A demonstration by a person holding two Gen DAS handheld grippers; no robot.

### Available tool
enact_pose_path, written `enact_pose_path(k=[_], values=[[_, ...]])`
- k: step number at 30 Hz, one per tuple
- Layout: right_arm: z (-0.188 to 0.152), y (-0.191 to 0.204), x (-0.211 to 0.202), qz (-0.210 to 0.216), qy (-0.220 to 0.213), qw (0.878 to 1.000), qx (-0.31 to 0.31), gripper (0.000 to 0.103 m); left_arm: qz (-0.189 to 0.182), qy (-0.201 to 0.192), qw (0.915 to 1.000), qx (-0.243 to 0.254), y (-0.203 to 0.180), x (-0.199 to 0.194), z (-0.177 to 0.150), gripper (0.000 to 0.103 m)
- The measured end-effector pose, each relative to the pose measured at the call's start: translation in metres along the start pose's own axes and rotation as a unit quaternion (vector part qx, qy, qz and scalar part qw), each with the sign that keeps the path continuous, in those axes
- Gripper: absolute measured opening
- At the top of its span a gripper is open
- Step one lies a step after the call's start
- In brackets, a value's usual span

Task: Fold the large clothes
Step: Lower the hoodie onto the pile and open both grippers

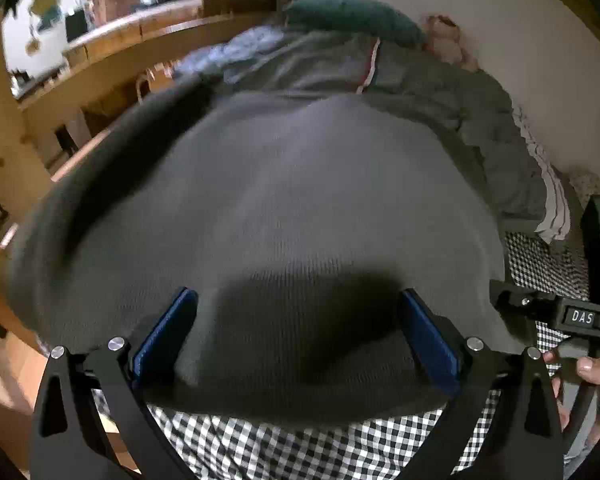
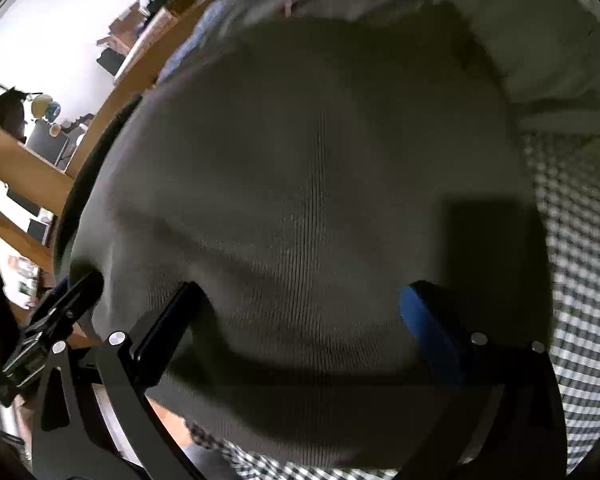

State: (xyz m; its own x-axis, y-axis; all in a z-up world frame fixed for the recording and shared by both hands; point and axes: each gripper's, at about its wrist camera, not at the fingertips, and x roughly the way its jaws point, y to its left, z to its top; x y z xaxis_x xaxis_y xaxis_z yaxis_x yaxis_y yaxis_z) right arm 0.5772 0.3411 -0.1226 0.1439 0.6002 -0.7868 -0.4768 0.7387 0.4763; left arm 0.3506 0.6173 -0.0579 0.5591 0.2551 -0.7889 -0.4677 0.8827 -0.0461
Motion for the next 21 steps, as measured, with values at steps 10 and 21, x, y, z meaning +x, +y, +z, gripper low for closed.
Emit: enact_pose_path(k=[10, 21], values=[[-0.092, 0.023, -0.100, -0.140, -0.065, 0.984, -0.089, 0.100, 0.059, -0.040, 0.9973, 0.017, -0.034, -0.101, -0.071, 0.099], [-0.206, 0.073, -0.218, -0.184, -0.157, 0.965, -0.105, 0.100, 0.040, -0.110, 0.9914, 0.059, -0.057, -0.242, -0.164, 0.099]])
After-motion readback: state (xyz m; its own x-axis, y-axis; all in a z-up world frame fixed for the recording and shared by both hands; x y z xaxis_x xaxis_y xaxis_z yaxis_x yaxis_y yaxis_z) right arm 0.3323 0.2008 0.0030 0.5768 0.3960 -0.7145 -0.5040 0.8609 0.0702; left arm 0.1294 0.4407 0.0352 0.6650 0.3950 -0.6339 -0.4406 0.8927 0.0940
